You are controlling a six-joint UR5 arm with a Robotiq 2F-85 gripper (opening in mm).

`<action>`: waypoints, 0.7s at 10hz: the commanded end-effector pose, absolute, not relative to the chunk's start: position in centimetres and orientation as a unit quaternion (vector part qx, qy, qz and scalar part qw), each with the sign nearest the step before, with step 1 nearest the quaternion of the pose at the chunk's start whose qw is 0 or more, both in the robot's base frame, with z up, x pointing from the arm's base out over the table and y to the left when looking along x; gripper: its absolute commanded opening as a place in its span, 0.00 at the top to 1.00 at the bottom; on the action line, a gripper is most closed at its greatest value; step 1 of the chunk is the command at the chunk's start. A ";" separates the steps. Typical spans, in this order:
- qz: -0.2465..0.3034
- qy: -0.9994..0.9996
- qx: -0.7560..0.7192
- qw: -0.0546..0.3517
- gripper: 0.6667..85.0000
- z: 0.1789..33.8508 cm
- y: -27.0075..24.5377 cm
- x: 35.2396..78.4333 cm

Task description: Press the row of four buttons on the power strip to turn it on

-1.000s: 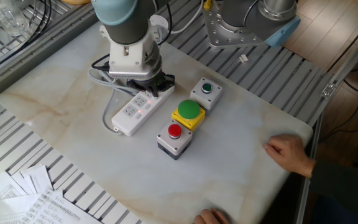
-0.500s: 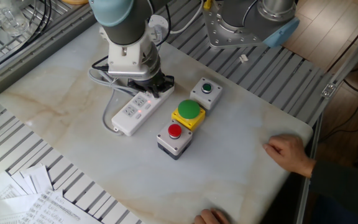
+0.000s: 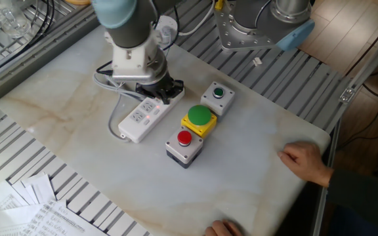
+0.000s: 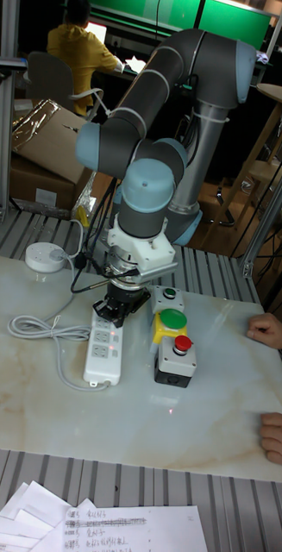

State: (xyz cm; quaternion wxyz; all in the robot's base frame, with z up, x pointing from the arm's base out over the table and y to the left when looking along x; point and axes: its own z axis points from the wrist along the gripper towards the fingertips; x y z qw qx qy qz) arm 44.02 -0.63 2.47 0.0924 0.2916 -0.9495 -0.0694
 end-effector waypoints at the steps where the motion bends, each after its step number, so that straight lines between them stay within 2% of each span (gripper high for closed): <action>1: -0.084 -0.938 0.316 0.118 1.00 6.1 -2.9 45.4; 2: -0.068 -0.938 0.317 0.126 1.00 7.7 -3.5 45.9; 3: -0.051 -0.941 0.316 0.111 1.00 7.7 -3.2 45.9; 5: -0.093 -0.945 0.292 0.115 1.00 7.5 -1.7 44.0; 7: -0.102 -0.949 0.277 0.110 1.00 6.3 -0.8 41.8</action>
